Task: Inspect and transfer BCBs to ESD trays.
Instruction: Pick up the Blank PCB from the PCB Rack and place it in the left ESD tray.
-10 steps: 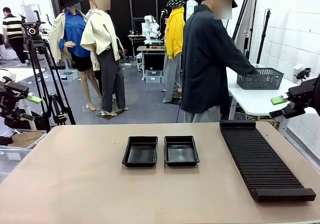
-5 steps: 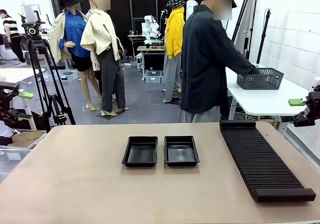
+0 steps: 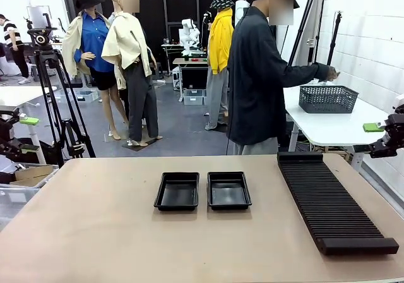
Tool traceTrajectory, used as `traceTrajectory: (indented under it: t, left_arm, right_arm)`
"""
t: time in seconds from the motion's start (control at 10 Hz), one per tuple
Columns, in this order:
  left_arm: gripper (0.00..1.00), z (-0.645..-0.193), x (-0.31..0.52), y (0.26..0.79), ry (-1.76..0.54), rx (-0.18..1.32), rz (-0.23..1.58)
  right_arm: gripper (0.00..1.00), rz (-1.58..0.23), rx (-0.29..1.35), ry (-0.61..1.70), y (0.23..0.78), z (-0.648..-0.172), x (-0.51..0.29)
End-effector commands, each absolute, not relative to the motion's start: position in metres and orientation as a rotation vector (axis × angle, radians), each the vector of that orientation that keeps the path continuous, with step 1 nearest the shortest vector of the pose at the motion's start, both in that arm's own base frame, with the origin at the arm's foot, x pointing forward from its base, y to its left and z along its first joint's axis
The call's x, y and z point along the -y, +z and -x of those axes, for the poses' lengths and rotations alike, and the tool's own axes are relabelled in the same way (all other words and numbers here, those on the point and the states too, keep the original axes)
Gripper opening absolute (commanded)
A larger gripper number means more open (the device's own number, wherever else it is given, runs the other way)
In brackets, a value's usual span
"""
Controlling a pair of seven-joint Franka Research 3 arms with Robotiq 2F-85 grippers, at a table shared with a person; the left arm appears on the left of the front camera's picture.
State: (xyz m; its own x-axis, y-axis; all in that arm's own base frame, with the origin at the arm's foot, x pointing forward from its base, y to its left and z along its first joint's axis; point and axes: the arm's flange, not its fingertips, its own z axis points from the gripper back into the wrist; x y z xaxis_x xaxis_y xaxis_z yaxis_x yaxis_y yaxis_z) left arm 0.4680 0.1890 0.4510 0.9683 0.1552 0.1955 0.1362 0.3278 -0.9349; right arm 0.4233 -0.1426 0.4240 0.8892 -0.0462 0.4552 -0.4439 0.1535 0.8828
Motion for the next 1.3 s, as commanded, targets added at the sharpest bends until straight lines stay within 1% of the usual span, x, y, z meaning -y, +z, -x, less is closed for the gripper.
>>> traceTrajectory:
  t: [0.0, 1.2]
  left_arm:
    - [1.00, -0.4691, -0.1861, 0.4547, 0.017, 0.267, 1.234]
    - [1.00, -0.4691, -0.1861, 0.4547, 0.017, 0.267, 1.234]
  right_arm:
    - [1.00, -1.402, 0.420, 0.296, 0.4226, -0.4227, 0.1417]
    - [1.00, -1.402, 0.420, 0.296, 0.4226, -0.4227, 0.1417]
